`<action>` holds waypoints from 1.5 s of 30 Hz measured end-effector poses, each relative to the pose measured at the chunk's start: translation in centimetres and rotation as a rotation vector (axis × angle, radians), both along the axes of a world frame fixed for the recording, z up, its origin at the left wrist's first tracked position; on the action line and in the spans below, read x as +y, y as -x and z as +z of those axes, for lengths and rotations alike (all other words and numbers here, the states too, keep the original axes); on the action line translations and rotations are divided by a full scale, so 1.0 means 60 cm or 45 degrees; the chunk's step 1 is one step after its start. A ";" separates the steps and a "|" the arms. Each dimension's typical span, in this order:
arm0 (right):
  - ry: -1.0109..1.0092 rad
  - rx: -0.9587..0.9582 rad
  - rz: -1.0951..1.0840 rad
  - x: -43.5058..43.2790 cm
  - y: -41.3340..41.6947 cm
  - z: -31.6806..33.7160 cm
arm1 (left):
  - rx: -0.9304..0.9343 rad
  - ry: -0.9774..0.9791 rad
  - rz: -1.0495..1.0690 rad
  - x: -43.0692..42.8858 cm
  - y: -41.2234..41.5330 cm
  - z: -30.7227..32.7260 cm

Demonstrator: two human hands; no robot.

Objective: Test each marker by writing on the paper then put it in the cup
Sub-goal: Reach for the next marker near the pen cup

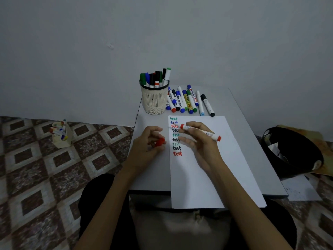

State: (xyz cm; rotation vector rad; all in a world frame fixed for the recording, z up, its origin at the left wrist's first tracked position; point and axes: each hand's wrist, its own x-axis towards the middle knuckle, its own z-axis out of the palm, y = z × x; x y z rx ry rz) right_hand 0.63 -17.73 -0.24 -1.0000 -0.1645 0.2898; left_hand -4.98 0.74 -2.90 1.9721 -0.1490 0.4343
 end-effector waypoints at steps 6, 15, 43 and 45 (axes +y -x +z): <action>0.047 -0.100 0.024 -0.002 0.009 0.001 | -0.009 0.061 0.081 0.005 0.005 0.005; 0.245 -0.120 0.005 0.007 0.008 0.001 | -0.062 0.074 -0.038 0.006 0.007 0.004; 1.398 -0.732 0.729 0.035 -0.038 0.091 | -0.376 0.038 0.008 0.015 -0.003 0.004; 1.480 -0.812 0.800 0.054 -0.043 0.093 | -0.321 0.128 0.049 0.013 -0.002 0.003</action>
